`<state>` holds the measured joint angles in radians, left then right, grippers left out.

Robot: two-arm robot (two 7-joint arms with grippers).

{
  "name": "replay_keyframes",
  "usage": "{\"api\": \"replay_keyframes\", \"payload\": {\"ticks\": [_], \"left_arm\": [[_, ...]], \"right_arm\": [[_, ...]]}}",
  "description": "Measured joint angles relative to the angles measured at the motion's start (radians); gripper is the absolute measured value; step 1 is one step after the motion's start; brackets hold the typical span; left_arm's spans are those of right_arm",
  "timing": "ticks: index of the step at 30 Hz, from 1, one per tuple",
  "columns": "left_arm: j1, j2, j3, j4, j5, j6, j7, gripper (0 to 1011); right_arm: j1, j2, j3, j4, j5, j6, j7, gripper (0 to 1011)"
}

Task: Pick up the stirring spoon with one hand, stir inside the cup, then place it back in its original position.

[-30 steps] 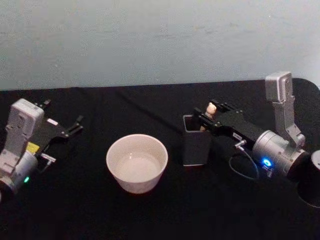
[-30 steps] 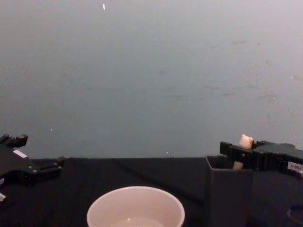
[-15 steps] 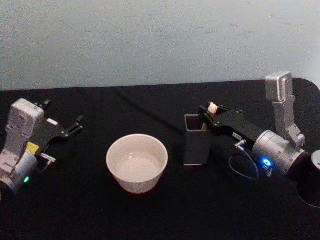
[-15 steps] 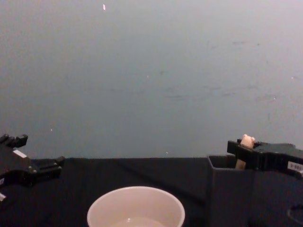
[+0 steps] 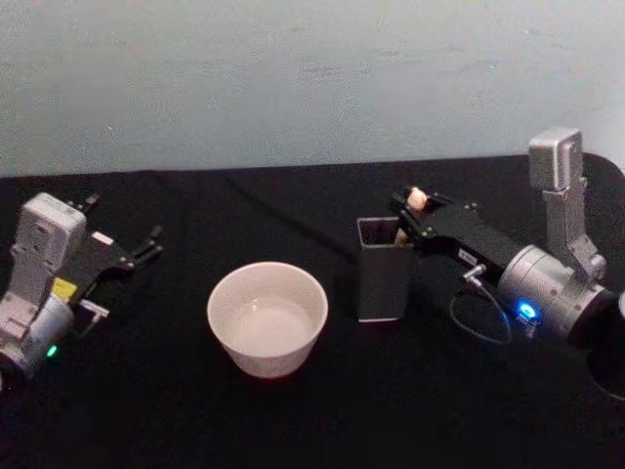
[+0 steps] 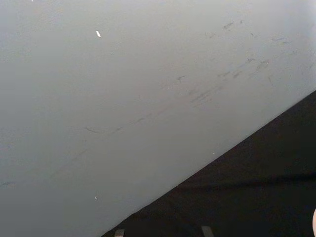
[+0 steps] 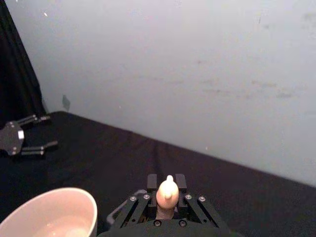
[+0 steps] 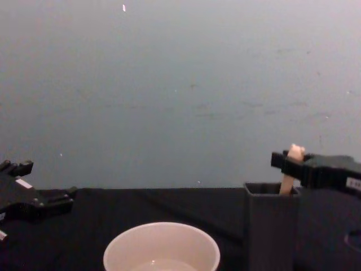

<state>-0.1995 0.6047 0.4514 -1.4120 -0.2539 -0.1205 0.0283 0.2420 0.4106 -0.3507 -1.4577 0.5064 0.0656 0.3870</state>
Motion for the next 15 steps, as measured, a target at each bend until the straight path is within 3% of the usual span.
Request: {"api": "replay_keyframes", "payload": {"ticks": [5,15], "left_arm": [[0.0,0.0,0.0,0.0,0.0,0.0,0.0,1001],[0.0,0.0,0.0,0.0,0.0,0.0,0.0,1001]], "right_arm": [[-0.008,0.012,0.021,-0.051,0.001,-0.008,0.005,214],[-0.021,0.04,0.067,-0.149,0.05,-0.034,0.03,214]]}}
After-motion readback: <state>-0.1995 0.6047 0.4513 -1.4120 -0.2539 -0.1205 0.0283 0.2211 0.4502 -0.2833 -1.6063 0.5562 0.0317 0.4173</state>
